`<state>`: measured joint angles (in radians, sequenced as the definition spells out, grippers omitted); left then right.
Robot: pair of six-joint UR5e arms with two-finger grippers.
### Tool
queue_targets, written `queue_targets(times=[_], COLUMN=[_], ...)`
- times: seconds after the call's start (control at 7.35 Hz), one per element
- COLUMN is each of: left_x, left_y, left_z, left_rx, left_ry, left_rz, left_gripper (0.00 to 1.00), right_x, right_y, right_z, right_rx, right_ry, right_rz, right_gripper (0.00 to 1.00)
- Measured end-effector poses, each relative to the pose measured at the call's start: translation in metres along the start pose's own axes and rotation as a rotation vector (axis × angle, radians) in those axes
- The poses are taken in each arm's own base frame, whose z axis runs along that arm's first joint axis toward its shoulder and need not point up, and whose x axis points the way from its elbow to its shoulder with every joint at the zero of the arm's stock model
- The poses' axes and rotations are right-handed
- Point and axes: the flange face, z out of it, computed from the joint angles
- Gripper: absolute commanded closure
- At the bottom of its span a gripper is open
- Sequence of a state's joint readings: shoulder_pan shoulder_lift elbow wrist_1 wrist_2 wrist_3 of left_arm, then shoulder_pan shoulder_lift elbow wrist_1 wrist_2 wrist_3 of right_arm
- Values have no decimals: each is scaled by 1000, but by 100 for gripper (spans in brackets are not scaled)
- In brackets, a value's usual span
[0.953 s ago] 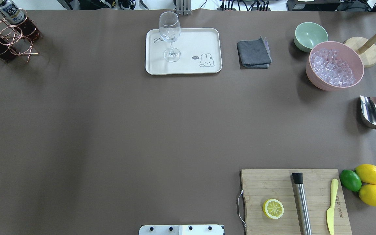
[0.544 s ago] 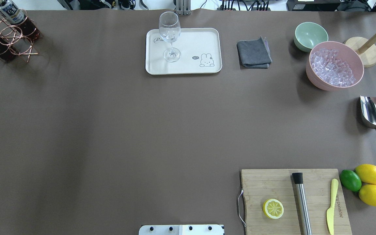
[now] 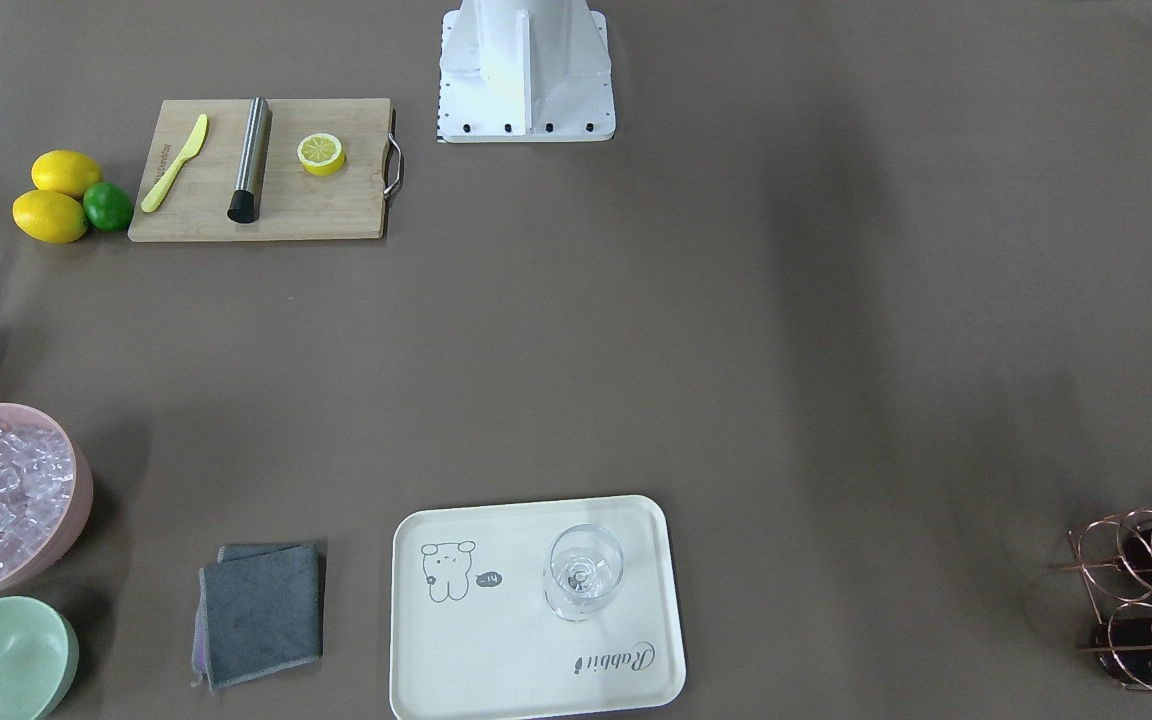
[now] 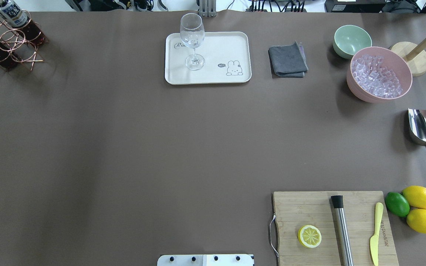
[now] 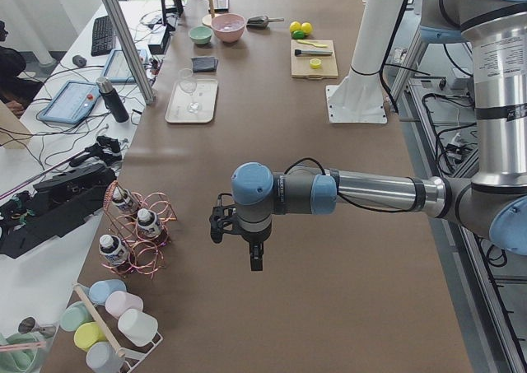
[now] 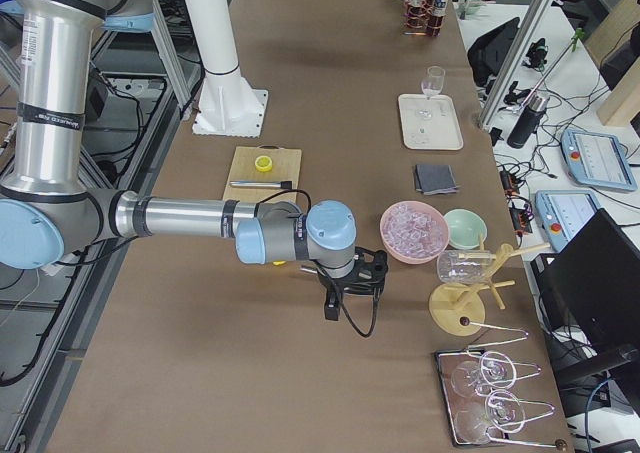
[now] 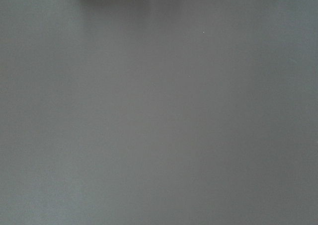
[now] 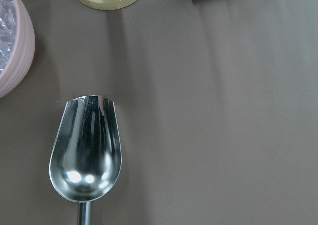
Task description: Take tea from basket to plate
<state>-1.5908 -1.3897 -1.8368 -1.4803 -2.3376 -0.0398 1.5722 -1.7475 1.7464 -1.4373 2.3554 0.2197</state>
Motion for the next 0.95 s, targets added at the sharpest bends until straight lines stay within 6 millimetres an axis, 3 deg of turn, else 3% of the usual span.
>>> queue_targets(times=[0.95], left_x=[2], left_y=[-1], left_z=[-5], left_rx=[11], left_ry=[0], left_rz=[5], left_gripper=[2], right_x=[-15], right_y=[-4], right_z=[-12], right_rx=[28], right_ry=[-12], right_rz=[-46], right_gripper=[0])
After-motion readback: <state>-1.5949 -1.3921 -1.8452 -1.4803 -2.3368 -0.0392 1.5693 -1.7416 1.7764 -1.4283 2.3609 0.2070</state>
